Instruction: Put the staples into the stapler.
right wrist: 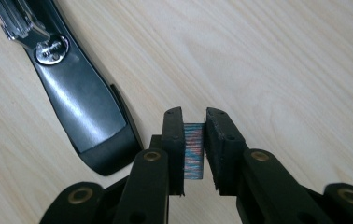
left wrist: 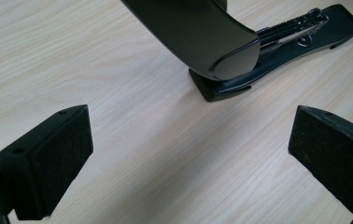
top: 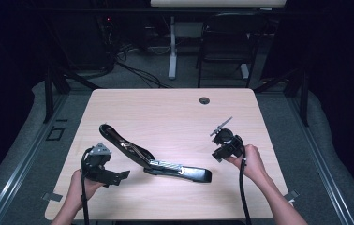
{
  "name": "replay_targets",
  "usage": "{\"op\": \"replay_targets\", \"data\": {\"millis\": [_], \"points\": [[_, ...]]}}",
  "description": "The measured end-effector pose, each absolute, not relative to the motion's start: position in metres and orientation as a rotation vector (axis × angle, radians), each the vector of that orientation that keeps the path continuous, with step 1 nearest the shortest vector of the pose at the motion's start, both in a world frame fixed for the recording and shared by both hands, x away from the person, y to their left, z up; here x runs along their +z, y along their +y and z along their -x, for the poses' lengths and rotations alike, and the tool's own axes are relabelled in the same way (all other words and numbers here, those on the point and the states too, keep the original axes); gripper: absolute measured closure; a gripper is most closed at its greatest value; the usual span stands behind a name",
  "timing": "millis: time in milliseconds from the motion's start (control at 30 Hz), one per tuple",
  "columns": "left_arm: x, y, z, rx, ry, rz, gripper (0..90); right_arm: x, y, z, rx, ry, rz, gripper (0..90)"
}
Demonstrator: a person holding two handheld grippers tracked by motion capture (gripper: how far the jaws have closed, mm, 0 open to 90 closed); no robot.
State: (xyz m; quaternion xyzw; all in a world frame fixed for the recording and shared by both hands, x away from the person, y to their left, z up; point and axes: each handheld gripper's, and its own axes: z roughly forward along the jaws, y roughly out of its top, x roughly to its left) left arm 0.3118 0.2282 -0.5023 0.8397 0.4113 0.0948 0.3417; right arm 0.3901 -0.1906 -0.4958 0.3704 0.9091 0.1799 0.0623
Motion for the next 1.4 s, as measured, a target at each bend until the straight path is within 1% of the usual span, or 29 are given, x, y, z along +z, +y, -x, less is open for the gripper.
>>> {"op": "replay_targets", "data": {"millis": [533,733,867,1400], "points": [[-0.503,0.23,-0.312,0.236,1.068,-2.182,0.0,-0.489,-0.157,-0.399,0.643,2.738,-1.023,78.5],[-0.503,0.231,-0.312,0.238,1.073,-2.176,0.0,-0.485,-0.154,-0.399,0.642,2.753,-0.989,78.5],[-0.503,0.231,-0.312,0.262,1.076,-2.158,0.0,-0.483,-0.151,-0.399,0.661,2.747,-0.976,78.5],[-0.503,0.234,-0.312,0.271,1.078,-2.141,0.0,-0.479,-0.126,-0.4,0.698,2.781,-0.867,78.5]]}}
